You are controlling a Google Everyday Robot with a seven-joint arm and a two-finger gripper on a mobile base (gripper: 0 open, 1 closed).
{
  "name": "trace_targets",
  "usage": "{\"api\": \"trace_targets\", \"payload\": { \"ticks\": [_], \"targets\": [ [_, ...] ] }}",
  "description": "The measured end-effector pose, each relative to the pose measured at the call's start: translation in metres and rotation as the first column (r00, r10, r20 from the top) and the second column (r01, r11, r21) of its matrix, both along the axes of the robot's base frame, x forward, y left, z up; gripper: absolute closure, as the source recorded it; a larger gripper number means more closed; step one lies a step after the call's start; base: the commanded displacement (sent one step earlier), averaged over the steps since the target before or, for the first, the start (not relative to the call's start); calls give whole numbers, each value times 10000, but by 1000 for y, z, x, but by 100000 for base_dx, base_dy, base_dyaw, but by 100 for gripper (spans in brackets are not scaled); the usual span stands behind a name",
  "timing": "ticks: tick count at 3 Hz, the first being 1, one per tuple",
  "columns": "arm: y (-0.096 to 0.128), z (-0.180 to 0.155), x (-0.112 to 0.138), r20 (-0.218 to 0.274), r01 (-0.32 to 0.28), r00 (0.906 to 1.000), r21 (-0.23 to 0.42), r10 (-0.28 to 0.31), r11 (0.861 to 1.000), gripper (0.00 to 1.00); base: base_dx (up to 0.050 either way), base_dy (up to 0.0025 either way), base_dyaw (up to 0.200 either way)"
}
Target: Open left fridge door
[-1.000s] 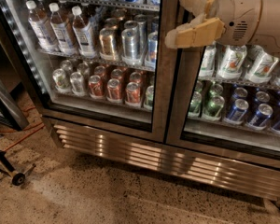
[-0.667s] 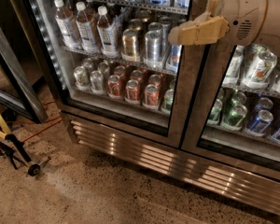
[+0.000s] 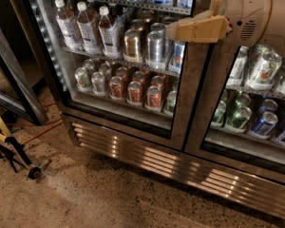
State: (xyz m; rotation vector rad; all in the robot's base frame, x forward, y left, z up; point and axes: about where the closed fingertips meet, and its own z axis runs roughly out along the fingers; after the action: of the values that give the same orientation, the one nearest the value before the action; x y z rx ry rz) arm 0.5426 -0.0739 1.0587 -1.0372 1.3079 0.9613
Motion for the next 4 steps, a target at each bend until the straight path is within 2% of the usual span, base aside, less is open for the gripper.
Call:
{"api": "trace_targets", "payload": {
  "ticks": [3, 4],
  "targets": [
    [0, 0, 0, 0, -2, 10000, 0, 2, 10000, 89, 0, 0, 0],
    [0, 0, 0, 1, -3, 10000, 0, 3, 10000, 100, 0, 0, 0]
  ]
}}
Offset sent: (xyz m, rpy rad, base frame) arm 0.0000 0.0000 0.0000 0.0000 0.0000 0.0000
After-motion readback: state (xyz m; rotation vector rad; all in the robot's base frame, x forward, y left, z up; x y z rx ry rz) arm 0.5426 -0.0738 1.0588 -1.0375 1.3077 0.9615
